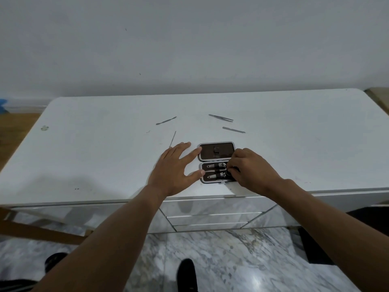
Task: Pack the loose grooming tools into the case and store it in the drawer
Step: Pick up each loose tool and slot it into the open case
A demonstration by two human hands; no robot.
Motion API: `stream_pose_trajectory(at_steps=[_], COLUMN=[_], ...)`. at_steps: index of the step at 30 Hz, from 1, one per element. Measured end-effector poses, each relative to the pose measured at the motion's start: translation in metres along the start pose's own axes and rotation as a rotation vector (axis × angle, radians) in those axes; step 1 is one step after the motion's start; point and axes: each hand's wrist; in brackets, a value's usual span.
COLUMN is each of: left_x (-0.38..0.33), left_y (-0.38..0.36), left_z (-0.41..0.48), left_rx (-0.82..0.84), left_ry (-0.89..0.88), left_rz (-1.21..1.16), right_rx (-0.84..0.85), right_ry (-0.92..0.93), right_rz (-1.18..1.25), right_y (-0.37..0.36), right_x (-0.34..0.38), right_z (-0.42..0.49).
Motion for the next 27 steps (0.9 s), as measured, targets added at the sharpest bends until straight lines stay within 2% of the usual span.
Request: stream_pose_trajectory(at_steps=[16, 27], left_x=[-0.001, -0.001], left_y=[0.000, 0.002], left_z=[0.000, 0.002], left_rx=[0.015, 0.030], left_ry=[0.008, 0.010], left_rz=[-0.012, -0.030], right_rx=[0.011, 0.009], right_ry=[-0.021, -0.293], right_rz=[0.040, 0.035], right_y=[0.002, 0.022], right_x=[-0.002, -0.025], right_z=[-0.003, 0.047])
Point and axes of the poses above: each hand's wrist, its own z-axis towards the middle knuckle, its own y-axis out of the back of the hand, x = y × z, and after that the axes turned 8 degrees about -z, right-handed
